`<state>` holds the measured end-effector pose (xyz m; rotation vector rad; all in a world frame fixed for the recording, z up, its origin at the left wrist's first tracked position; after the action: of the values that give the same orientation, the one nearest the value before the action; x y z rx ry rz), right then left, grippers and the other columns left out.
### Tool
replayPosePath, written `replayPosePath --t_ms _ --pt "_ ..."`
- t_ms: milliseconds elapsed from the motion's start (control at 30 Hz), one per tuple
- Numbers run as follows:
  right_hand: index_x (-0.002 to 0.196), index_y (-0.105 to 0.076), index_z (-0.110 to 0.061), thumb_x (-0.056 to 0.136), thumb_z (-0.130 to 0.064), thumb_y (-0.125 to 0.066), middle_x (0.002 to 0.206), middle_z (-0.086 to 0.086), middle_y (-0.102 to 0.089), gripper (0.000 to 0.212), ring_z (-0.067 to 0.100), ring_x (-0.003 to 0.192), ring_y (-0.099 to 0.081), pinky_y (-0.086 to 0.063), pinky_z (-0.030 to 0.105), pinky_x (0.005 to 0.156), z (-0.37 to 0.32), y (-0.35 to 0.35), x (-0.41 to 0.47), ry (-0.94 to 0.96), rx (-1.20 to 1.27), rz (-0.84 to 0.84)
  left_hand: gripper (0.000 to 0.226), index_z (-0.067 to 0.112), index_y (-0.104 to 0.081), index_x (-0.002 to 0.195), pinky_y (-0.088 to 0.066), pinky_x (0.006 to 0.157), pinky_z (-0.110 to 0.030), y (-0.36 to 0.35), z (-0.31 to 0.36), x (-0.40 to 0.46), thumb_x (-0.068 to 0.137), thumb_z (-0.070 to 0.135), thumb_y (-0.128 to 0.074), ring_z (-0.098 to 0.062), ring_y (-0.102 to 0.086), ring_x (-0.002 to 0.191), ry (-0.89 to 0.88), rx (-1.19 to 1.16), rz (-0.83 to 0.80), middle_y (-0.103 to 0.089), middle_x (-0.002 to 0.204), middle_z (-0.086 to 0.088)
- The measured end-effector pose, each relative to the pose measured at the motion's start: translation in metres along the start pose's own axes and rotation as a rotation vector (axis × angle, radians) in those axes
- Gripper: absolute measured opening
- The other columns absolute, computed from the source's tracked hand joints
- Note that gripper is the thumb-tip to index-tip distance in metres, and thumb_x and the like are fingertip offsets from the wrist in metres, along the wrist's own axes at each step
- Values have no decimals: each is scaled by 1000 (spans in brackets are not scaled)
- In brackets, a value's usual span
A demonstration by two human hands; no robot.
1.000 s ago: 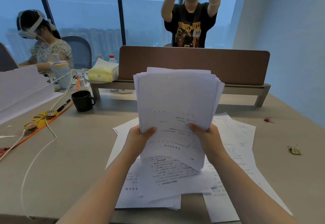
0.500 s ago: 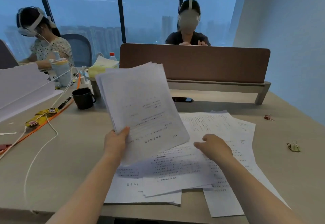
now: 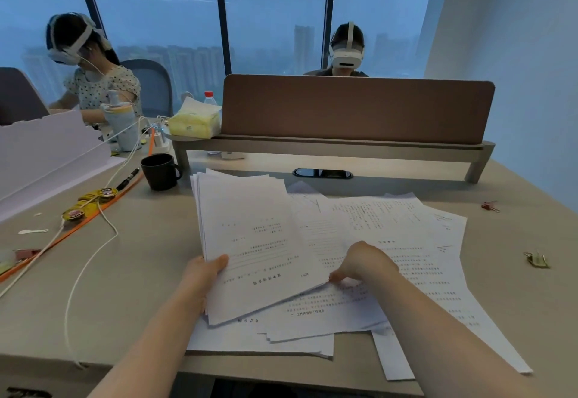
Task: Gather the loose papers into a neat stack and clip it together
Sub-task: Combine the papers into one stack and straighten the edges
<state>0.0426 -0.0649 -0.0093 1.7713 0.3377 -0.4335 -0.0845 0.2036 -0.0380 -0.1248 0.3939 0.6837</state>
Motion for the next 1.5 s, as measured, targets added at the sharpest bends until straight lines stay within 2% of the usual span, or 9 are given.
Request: replayPosePath --t_ms 133,300,500,733,900,1067,1167,1267,1500 --pt "96 -51 -12 70 -32 -78 82 4 -59 42 20 73 -59 -49 30 65 5 1 4 9 158 112 18 1 -62 112 -54 88 -51 2 -1 0 95 9 -60 -39 -68 92 3 -3 -19 -70 101 -23" --pt "93 -57 -15 88 -23 -59 82 0 -58 10 16 69 -56 -42 28 57 22 0 9 98 228 262 16 1 -61 110 -53 86 -49 2 -1 0 95 8 -60 -35 -67 87 -5 -13 -24 -69 96 -20" --pt "91 -59 -17 89 -27 -55 85 2 -62 11 20 73 -61 -45 28 57 70 32 9 84 295 399 21 0 -62 111 -53 88 -51 -12 3 2 94 12 -62 -34 -68 85 -11 -37 -57 -70 96 -18" --pt "97 -60 -17 70 -28 -57 105 8 -60 29 32 96 -58 -52 36 77 139 43 19 -141 202 265 20 6 -63 113 -54 89 -54 -48 -2 -7 95 12 -61 -37 -69 93 -20 -6 -148 -71 105 -20" --pt "110 -59 -21 57 -40 -75 121 7 -56 59 32 110 -54 -49 37 84 155 38 15 -220 116 163 19 5 -64 112 -56 85 -52 -58 -9 -10 94 13 -62 -37 -70 89 -25 25 -160 -73 101 -19" --pt "126 -58 -12 72 -32 -76 126 6 -61 60 27 113 -59 -52 33 91 152 39 12 -173 114 189 20 5 -64 113 -56 86 -53 -59 -13 -11 94 14 -61 -39 -70 90 -19 28 -159 -73 103 -19" --pt "102 -64 -17 68 -25 -72 103 3 -64 36 25 95 -62 -53 36 87 151 34 9 -140 180 200 19 6 -63 111 -57 81 -49 -58 -13 -11 94 13 -62 -38 -70 89 -19 24 -155 -73 100 -18" --pt "70 -52 -20 73 -14 -64 77 0 -59 14 18 69 -57 -45 26 59 150 36 1 -22 244 343 16 7 -64 109 -57 79 -48 -58 -12 -13 95 14 -61 -38 -70 88 -19 24 -158 -73 98 -17" --pt "71 -52 -12 87 -12 -62 70 0 -55 18 15 62 -49 -35 28 52 138 83 -26 294 485 751 17 7 -60 111 -54 78 -43 -48 -4 -11 96 13 -60 -32 -67 83 -95 -3 -87 -70 95 -13"
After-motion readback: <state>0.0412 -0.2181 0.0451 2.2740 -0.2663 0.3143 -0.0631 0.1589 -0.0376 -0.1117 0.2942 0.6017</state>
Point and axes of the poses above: each hand's wrist, its own x-axis towards the middle knuckle, its own y-axis out of the back of the hand, z = x × y, the point moved 3 cm from there along x, towards the middle knuckle
